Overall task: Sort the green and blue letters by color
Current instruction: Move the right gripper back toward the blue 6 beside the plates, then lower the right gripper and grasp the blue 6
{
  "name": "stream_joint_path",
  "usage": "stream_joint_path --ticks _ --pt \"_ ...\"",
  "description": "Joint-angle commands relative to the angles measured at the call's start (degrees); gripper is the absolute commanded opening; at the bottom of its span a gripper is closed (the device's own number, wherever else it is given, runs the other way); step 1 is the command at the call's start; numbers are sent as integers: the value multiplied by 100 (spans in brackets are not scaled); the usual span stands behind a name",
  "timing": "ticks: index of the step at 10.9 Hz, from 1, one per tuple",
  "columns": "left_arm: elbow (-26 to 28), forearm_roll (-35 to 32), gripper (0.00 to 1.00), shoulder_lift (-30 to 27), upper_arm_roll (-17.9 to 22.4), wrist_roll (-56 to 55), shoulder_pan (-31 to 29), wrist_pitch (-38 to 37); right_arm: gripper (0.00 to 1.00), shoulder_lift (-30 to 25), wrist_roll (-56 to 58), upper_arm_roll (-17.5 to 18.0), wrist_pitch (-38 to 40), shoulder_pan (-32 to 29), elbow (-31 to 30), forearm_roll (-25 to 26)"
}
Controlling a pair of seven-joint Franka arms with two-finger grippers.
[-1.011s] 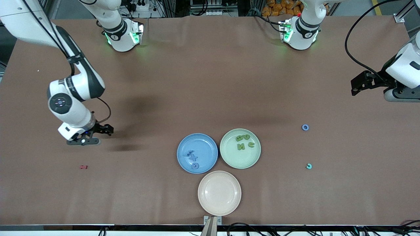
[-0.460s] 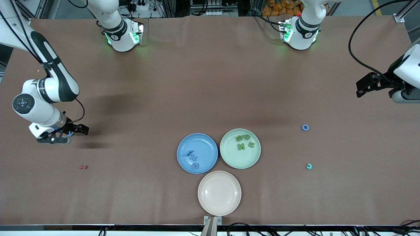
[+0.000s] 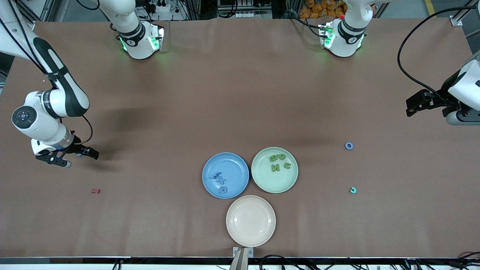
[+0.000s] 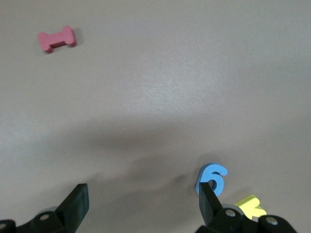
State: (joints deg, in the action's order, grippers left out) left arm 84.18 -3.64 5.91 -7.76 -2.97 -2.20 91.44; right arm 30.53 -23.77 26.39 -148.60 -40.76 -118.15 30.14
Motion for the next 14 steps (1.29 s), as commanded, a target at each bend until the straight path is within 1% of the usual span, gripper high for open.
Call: stream_joint_path --ticks 1,5,14 --pt "11 135 100 -28 -33 42 9 58 100 251 -101 50 -205 -230 -23 27" --pt "11 144 100 -19 -33 51 -26 58 100 269 205 50 -161 -555 -112 53" --pt "2 100 100 7 -24 42 18 128 100 454 206 59 -213 -626 -59 53"
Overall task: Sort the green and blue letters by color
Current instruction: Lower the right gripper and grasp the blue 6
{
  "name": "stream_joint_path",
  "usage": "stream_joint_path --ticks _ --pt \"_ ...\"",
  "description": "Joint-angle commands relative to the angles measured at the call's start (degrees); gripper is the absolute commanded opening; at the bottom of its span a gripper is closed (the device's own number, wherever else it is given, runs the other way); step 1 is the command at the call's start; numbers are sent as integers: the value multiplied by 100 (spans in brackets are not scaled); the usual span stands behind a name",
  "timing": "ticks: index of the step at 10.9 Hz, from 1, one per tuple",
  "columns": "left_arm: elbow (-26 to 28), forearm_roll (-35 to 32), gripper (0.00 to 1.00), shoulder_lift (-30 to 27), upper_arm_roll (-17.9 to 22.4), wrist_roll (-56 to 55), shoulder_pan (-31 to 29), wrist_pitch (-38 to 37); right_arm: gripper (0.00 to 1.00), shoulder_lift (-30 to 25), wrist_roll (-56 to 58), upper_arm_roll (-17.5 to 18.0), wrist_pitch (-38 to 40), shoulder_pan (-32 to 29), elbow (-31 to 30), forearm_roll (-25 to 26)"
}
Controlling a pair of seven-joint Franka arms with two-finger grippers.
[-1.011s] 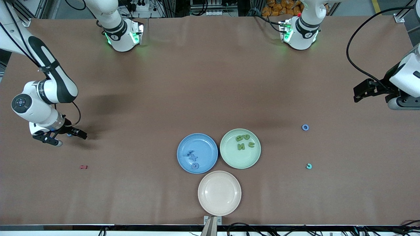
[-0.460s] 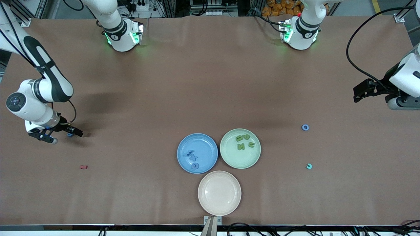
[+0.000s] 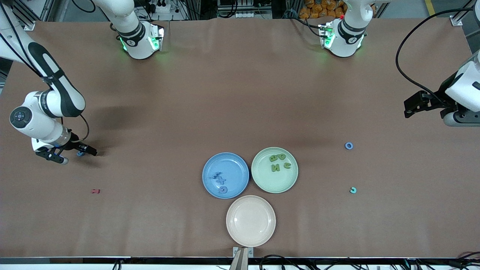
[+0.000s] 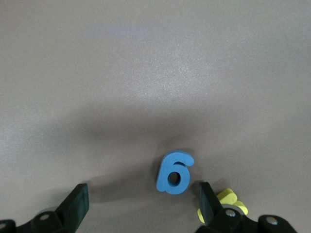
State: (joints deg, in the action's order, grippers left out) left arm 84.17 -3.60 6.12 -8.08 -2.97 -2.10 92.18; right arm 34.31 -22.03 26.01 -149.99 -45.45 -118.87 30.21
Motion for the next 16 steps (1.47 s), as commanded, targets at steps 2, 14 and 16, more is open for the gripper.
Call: stream_joint_path --ticks 2,14,16 --pt "12 96 100 -14 8 42 16 64 100 85 33 98 -75 -166 83 37" --pt "29 70 100 -14 -1 51 -1 116 0 235 613 124 -92 -377 224 20" --pt "64 70 100 -6 -1 42 34 116 0 235 613 142 -84 -360 242 20"
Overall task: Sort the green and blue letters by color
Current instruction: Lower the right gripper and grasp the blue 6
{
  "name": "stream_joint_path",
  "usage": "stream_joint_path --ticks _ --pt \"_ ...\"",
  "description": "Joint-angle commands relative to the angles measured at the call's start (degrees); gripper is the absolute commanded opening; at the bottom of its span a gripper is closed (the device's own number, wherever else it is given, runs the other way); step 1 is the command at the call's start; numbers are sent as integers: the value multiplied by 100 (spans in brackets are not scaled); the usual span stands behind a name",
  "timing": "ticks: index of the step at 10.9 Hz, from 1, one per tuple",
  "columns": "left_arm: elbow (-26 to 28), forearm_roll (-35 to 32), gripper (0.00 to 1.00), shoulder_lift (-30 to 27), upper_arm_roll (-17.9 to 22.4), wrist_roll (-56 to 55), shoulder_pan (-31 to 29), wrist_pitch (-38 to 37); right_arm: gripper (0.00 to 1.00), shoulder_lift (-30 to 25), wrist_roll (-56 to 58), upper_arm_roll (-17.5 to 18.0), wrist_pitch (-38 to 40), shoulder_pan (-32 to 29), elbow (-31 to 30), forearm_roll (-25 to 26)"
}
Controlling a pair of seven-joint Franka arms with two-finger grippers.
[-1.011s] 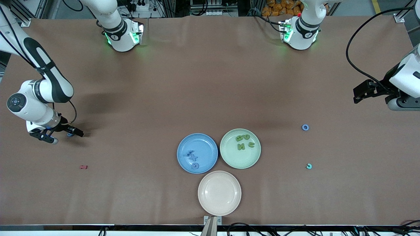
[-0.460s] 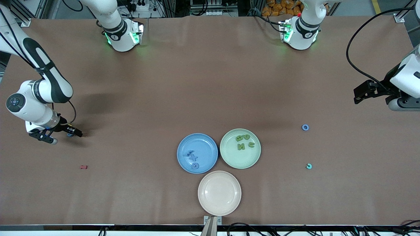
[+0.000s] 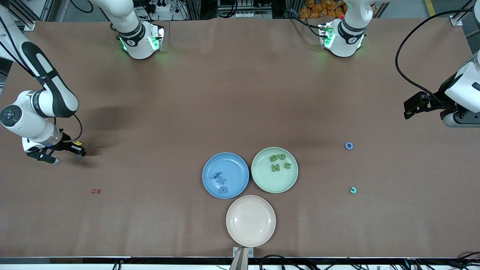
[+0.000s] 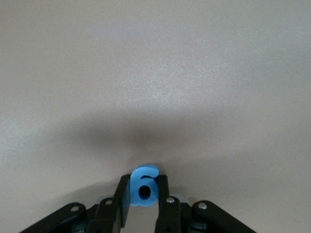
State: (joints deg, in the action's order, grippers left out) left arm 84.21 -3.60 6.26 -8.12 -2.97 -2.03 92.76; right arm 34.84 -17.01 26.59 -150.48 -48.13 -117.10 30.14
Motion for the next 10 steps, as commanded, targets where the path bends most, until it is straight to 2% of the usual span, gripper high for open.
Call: stream_joint_path --ticks 1,4,6,10 --pt "78 70 100 -28 3 42 19 58 0 172 93 92 -26 -13 125 18" --pt "78 70 100 -11 3 42 10 58 0 137 -82 442 245 146 362 0" --pt "78 70 100 -11 3 51 10 58 0 154 -634 689 850 408 731 -43" --pt "69 70 100 15 3 51 10 58 0 154 -1846 690 1099 1514 1092 -903"
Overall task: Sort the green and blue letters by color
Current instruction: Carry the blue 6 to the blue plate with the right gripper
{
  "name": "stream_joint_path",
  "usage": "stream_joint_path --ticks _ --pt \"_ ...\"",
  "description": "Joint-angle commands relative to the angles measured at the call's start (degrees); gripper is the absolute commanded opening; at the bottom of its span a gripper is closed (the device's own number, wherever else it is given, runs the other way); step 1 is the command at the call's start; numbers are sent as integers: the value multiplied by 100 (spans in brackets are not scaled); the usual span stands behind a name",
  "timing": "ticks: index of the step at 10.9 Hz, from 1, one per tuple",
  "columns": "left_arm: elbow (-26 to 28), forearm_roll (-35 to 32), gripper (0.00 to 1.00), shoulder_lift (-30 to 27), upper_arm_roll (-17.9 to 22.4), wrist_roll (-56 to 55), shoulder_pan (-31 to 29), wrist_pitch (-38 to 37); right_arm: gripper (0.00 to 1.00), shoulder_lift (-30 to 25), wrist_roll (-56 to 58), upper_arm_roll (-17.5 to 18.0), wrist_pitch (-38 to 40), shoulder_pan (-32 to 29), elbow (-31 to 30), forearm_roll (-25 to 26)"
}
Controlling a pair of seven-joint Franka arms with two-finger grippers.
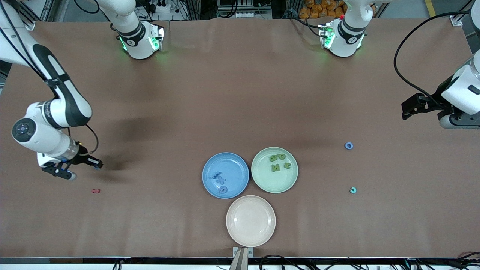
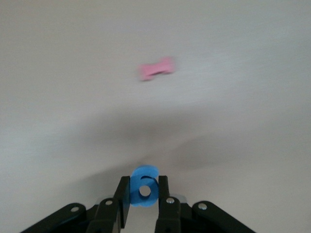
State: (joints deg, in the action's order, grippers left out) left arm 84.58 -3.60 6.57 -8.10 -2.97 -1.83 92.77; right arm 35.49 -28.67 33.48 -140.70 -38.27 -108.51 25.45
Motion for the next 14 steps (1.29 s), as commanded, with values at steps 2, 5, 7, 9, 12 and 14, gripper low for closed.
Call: stream_joint_path --ticks 2,5,7,9,12,14 --pt "41 70 100 -15 2 51 -10 57 0 98 -1811 1 122 1117 304 -532" --pt "41 61 100 -15 2 51 -10 57 0 334 -3587 -16 122 2127 794 -541" --pt "41 70 100 -15 2 51 -10 57 0 642 -4599 -34 113 2725 1216 -533" --pt "41 70 100 -15 2 42 -10 57 0 993 -5469 -34 113 3261 1673 -524" --pt "32 70 100 -15 2 51 -1 57 0 1537 -6279 -96 104 3912 2621 -515" --pt "41 70 100 -15 2 51 -10 57 0 1776 -7035 -314 16 4492 3106 -497"
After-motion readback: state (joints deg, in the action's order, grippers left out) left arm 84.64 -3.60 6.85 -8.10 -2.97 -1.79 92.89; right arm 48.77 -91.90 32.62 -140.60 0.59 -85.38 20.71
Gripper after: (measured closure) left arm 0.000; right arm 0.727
